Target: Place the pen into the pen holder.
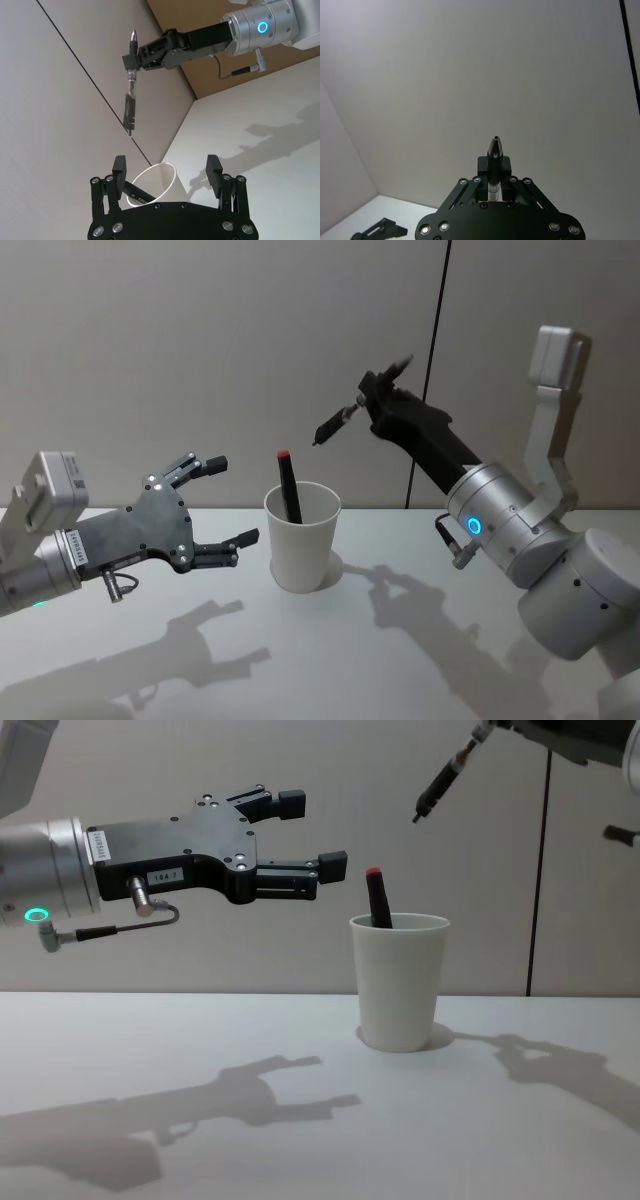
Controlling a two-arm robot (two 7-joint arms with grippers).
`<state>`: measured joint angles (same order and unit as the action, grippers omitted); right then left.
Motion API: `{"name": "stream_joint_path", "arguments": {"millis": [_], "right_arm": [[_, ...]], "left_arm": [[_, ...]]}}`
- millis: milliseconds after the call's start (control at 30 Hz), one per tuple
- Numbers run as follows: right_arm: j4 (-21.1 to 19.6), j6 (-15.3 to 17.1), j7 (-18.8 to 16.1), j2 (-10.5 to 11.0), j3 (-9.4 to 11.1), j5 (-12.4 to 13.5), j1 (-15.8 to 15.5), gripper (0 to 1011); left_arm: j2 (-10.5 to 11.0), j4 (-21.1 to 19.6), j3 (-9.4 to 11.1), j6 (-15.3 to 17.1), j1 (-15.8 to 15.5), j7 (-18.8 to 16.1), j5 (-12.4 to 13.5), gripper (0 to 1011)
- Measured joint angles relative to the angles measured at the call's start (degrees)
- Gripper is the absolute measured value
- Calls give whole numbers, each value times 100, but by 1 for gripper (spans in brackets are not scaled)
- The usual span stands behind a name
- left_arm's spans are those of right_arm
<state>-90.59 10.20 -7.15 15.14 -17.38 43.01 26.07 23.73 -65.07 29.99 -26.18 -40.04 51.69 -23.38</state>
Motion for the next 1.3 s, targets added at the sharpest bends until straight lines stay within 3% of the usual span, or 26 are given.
{"name": "stream_joint_path", "arguments": {"millis": [300, 567, 1300], "right_arm": [[-4, 267, 86, 98, -85, -161, 16, 135], [57, 361, 116, 62, -82, -178, 10, 135], [497, 423, 210, -337, 40, 271, 183, 134]], "left_arm": [[0, 0, 0, 0, 0, 0, 0, 1001], [0, 0, 0, 0, 0, 0, 0, 1002], [0, 0, 0, 0, 0, 0, 0, 1002]]}}
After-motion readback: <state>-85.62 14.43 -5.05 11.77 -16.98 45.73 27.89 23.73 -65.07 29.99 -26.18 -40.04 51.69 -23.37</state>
